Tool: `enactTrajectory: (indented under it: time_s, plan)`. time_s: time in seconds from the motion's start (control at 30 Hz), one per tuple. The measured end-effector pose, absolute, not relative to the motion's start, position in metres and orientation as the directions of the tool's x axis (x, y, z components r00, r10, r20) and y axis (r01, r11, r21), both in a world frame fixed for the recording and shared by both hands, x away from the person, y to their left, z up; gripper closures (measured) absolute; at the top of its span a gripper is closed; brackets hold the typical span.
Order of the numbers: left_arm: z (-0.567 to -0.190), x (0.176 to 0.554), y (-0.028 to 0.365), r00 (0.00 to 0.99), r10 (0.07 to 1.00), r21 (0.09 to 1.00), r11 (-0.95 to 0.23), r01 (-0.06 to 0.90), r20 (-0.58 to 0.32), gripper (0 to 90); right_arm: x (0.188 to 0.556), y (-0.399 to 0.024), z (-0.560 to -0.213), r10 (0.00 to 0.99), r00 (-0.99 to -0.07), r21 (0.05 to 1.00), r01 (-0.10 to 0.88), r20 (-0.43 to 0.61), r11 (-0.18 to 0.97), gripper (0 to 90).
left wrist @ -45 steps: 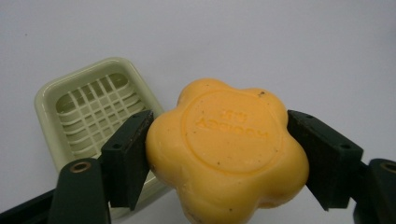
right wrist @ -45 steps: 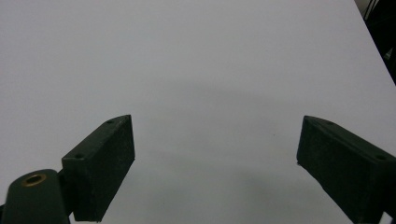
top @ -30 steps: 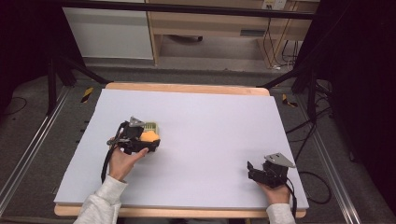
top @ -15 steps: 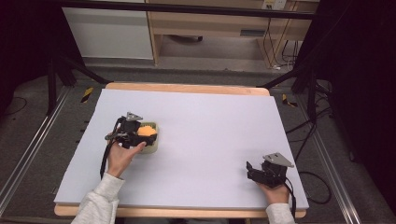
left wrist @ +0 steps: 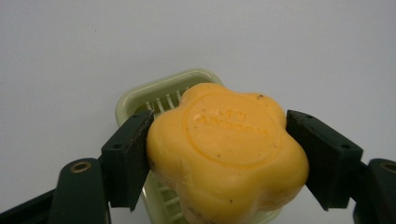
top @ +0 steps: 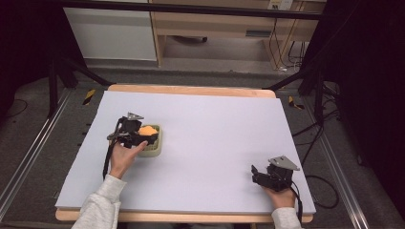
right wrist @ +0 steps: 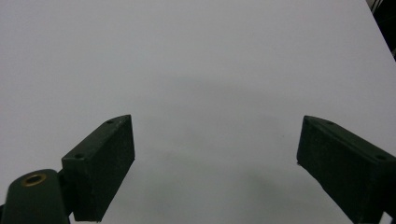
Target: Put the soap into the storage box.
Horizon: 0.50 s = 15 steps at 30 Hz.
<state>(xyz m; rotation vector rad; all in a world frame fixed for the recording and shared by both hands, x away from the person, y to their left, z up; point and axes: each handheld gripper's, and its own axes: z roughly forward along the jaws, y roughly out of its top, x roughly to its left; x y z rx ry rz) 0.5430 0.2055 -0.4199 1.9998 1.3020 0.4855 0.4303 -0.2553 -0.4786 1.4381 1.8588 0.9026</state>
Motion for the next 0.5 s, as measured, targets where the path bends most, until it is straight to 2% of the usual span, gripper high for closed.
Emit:
enactTrajectory:
  time_s: [0.5]
  plan:
    - [-0.434, 0.553, 0.207, 0.418, 0.907, 0.702, -0.263, 0.662, -0.055, 25.8, 0.430, -0.255, -0.479, 0.974, -0.221, 0.813, 0.554, -0.060, 0.176, 11.7]
